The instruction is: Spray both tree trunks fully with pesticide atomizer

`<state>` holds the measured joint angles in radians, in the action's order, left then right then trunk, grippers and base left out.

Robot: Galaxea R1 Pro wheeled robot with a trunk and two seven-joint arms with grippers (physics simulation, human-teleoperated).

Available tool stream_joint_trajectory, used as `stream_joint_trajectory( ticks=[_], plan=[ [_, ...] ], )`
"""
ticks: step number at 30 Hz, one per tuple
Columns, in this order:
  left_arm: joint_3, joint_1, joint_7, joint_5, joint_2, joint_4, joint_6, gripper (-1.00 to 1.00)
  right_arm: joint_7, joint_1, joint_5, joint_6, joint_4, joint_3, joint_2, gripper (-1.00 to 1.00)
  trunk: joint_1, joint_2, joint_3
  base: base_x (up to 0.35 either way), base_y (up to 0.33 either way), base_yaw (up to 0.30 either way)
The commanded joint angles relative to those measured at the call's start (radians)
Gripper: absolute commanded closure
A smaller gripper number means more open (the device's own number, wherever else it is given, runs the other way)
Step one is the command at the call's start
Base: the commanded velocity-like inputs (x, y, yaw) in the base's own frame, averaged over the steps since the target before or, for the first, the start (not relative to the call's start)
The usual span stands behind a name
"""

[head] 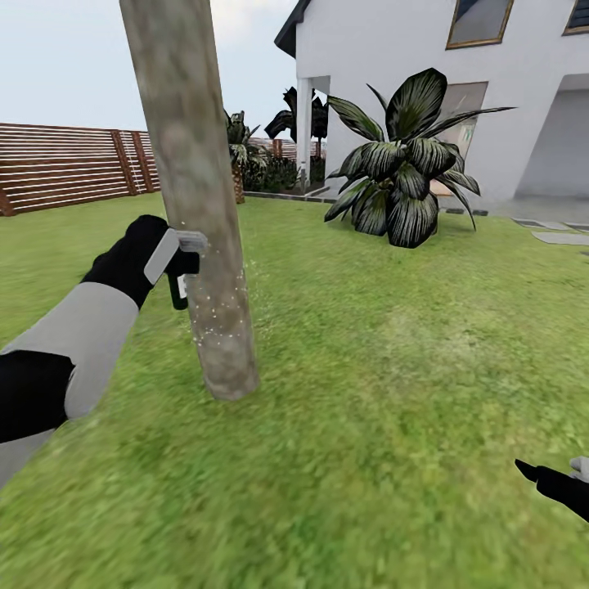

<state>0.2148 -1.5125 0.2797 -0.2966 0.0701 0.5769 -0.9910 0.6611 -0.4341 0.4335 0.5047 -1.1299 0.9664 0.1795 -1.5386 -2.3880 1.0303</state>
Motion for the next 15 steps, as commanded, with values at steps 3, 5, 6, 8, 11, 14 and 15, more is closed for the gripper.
stream_joint_trajectory(
  ticks=[3, 5, 6, 8, 11, 14, 15],
  plan=[
    [0.002, -0.018, 0.001, -0.001, 0.0, -0.017, -0.002, 1.0, 0.0, 0.0, 0.001, 0.0, 0.0, 0.0, 0.0, -1.0, 0.0, 0.0, 0.0, 0.0, 0.0, 0.0],
    [0.003, -0.019, 0.0, -0.001, 0.0, -0.049, -0.002, 1.0, 0.0, 0.0, 0.001, 0.0, 0.0, 0.0, 0.0, -1.0, 0.0, 0.0, 0.0, 0.0, 0.0, 0.0],
    [0.004, -0.02, 0.0, -0.001, 0.0, -0.106, -0.001, 1.0, 0.0, 0.0, 0.0, 0.0, 0.0, 0.0, 0.0, -1.0, 0.0, 0.0, 0.0, 0.0, 0.0, 0.0],
    [0.005, -0.019, -0.002, 0.0, 0.0, -0.173, 0.003, 1.0, 0.0, 0.0, 0.0, 0.0, 0.0, 0.0, 0.0, -1.0, 0.0, 0.0, 0.0, 0.0, 0.0, 0.0],
    [0.007, -0.011, -0.006, 0.0, 0.0, -0.221, 0.009, 1.0, 0.0, 0.0, 0.0, 0.0, 0.0, 0.0, 0.0, -1.0, 0.0, 0.0, 0.0, 0.0, 0.0, 0.0],
    [0.007, 0.021, -0.009, 0.001, 0.0, -0.295, 0.071, 1.0, 0.0, 0.0, 0.0, 0.0, 0.001, 0.0, 0.0, -1.0, 0.0, 0.0, 0.0, 0.0, 0.0, 0.0],
    [0.007, 0.026, -0.009, 0.001, 0.0, -0.318, 0.096, 1.0, 0.0, 0.0, 0.0, 0.0, 0.001, 0.0, 0.0, -1.0, 0.0, 0.0, 0.0, 0.0, 0.0, 0.0]
  ],
)
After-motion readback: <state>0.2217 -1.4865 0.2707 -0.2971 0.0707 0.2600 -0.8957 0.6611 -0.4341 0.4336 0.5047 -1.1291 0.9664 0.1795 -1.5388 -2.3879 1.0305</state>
